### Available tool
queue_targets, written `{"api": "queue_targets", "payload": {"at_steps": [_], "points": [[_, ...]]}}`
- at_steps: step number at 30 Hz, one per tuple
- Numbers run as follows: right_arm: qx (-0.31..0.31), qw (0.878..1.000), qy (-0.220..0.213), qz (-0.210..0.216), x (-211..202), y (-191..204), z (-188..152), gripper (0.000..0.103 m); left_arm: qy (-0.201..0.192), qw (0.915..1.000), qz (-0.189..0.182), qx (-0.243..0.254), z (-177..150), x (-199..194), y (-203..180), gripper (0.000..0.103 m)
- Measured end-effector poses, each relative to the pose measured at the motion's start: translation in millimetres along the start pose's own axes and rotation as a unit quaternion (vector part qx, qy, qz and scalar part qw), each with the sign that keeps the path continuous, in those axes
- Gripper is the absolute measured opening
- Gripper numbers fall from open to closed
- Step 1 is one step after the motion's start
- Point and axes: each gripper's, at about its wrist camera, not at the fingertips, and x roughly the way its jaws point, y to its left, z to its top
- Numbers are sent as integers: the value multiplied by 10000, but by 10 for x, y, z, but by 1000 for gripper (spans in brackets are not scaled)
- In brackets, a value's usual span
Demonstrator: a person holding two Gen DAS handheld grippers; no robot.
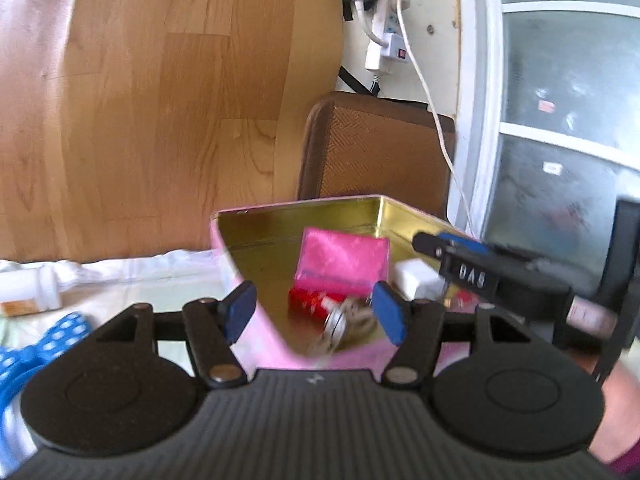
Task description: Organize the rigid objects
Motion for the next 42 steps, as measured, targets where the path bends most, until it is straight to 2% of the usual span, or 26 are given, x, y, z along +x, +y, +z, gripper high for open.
{"api": "queue_targets", "payload": {"at_steps": [4,6,10,12,14,16,19,24,27,28,33,42], "points": [[-196,9985,-64,498,-250,256,9,24,102,9991,259,-320,-257,-330,348,66],[-365,9957,-63,854,-366,443,8,24,130,9962,621,-596,-370,-536,625,66],[-935,9803,130,1735,-524,960,-72,24,329,9785,1577,-1291,-536,-858,1197,65],[-1167,9690,419,2137,-527,1222,-184,24,420,9684,1836,-1636,-585,-951,1424,65],[-1356,9586,824,2363,-460,1479,-328,24,443,9615,1962,-1871,-615,-998,1565,65],[-1423,9528,1201,2396,-349,1670,-445,24,466,9592,2029,-1915,-607,-972,1614,65],[-1320,9524,1640,2206,-159,1834,-530,24,565,9585,2059,-1888,-601,-881,1617,65],[-1228,9541,1996,1868,92,1915,-622,26,746,9550,2140,-1914,-655,-686,1691,65],[-1151,9480,2356,1806,207,1894,-657,32,977,9489,2250,-1984,-712,-660,1724,65],[-1079,9467,2448,1794,237,1873,-664,33,945,9485,2251,-2019,-716,-672,1739,66],[-1189,9471,2418,1743,217,1906,-692,34,1106,9489,2421,-1694,-707,-620,1644,66],[-1085,9477,2436,1751,226,1871,-679,38,1119,9483,2433,-1703,-709,-627,1628,68]]}}
